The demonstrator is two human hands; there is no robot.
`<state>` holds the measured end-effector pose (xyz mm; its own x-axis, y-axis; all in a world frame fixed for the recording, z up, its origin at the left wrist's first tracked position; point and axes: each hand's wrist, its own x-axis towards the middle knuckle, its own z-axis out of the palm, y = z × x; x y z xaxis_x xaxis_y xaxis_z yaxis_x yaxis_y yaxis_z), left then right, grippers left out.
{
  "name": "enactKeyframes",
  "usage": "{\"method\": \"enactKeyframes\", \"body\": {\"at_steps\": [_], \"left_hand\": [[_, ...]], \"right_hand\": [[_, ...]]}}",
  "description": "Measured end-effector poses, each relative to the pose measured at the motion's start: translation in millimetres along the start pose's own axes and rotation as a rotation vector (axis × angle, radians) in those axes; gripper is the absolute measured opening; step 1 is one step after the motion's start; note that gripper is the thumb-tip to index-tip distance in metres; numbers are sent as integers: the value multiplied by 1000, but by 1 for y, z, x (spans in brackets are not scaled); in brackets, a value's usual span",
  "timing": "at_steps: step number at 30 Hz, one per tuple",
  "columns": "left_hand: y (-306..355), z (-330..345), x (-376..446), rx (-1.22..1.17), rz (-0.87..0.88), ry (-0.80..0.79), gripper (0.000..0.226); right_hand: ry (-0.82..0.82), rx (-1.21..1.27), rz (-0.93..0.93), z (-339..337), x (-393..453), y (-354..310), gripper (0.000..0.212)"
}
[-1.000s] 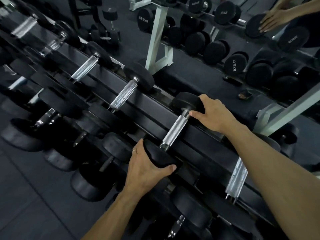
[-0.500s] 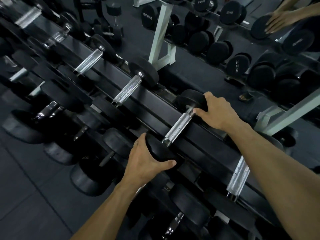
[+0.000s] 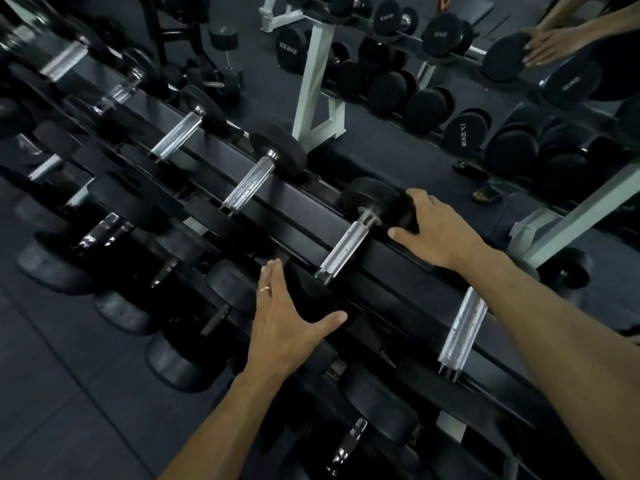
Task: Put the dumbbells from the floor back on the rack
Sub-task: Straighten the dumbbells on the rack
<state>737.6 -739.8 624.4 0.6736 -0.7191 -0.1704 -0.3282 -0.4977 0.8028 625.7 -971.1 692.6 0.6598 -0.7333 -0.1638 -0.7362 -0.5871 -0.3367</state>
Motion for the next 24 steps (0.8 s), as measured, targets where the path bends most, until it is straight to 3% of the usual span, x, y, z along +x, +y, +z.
{"method": "enactKeyframes", "body": {"at_steps": [5, 13, 18, 24], "left_hand": [[16, 7, -32, 63, 197, 44, 104], [30, 61, -85, 51, 324, -87, 98], [47, 106, -113, 47, 188, -155, 118], [67, 149, -132, 0, -3, -86, 139]], "right_hand": [[-16, -121, -3, -11, -32, 4, 58], [12, -213, 6, -22, -94, 30, 67], [31, -217, 57, -36, -113, 72, 69], [-74, -109, 115, -36, -101, 99, 77]]}}
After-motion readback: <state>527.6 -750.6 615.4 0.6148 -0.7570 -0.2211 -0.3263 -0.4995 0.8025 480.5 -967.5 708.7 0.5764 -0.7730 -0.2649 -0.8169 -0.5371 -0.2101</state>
